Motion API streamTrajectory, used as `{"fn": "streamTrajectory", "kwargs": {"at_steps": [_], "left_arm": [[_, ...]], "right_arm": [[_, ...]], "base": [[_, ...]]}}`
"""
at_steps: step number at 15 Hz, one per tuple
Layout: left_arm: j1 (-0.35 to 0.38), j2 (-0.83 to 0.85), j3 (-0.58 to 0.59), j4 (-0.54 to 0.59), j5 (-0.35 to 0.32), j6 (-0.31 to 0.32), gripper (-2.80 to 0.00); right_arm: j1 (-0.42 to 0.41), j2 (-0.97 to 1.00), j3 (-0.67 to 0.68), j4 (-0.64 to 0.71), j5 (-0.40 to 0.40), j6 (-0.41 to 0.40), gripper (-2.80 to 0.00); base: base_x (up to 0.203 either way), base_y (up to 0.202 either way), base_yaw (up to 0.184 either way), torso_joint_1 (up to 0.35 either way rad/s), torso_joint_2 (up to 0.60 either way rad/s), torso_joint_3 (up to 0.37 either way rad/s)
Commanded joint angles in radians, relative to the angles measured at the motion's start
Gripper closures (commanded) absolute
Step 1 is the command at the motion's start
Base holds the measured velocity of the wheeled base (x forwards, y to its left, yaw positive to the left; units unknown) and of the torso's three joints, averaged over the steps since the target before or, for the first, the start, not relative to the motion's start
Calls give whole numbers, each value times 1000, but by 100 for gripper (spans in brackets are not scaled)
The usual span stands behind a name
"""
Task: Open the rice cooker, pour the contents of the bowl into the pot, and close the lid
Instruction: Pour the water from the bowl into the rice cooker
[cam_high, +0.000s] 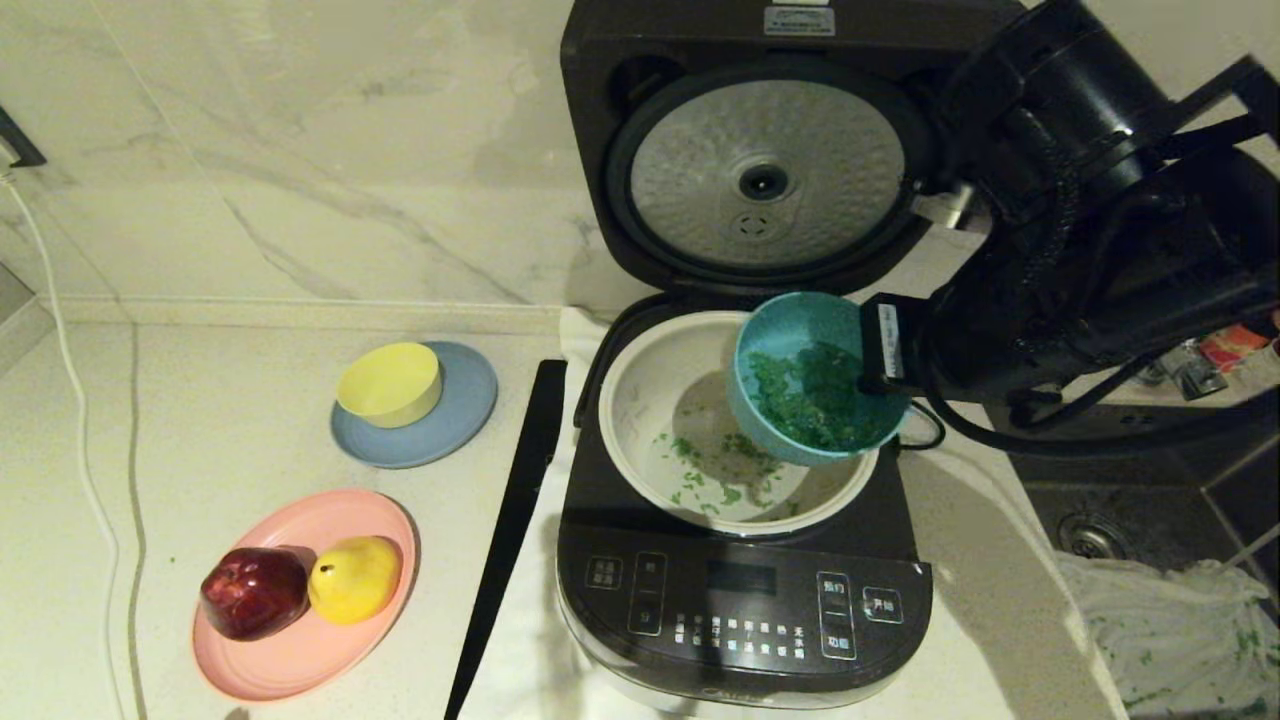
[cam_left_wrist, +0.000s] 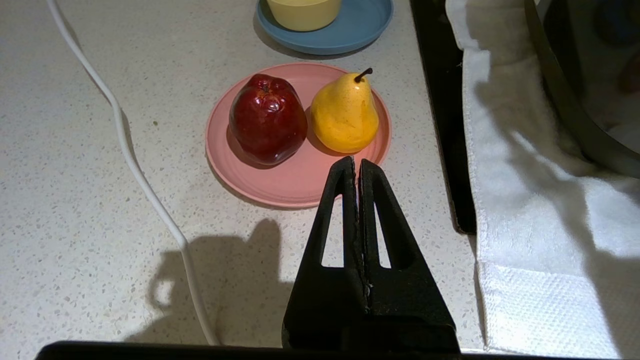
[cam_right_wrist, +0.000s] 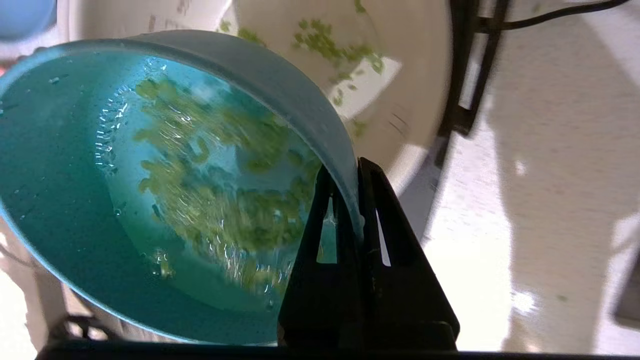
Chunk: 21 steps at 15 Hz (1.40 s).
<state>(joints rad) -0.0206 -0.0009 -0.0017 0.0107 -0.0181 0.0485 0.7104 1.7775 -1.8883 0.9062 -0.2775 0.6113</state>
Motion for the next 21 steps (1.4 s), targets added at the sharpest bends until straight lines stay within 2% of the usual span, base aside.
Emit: {"fn": "streamTrajectory", "kwargs": {"at_steps": [1, 8, 11, 14, 16, 21], "left_arm": [[-1, -1, 0, 0, 0, 1, 0], [-1, -1, 0, 0, 0, -1, 0], [0, -1, 0, 0, 0, 1, 0], [-1, -1, 0, 0, 0, 1, 0], [-1, -1, 0, 0, 0, 0, 0], [1, -1, 0, 0, 0, 1, 0]], "right_arm": [[6, 77, -32, -17, -4, 24, 0], [6, 115, -8, -217, -105, 48, 0], [7, 115, 69, -338, -203, 45, 0], [10, 96, 218, -559, -258, 23, 0], [12, 79, 332, -742, -296, -29, 0], [18, 53, 606, -1319, -373, -276, 0]], "base": [[0, 0, 0, 0, 0, 0], [0, 0, 0, 0, 0, 0], [0, 0, 0, 0, 0, 0], [0, 0, 0, 0, 0, 0], [0, 0, 0, 0, 0, 0], [0, 0, 0, 0, 0, 0]]}}
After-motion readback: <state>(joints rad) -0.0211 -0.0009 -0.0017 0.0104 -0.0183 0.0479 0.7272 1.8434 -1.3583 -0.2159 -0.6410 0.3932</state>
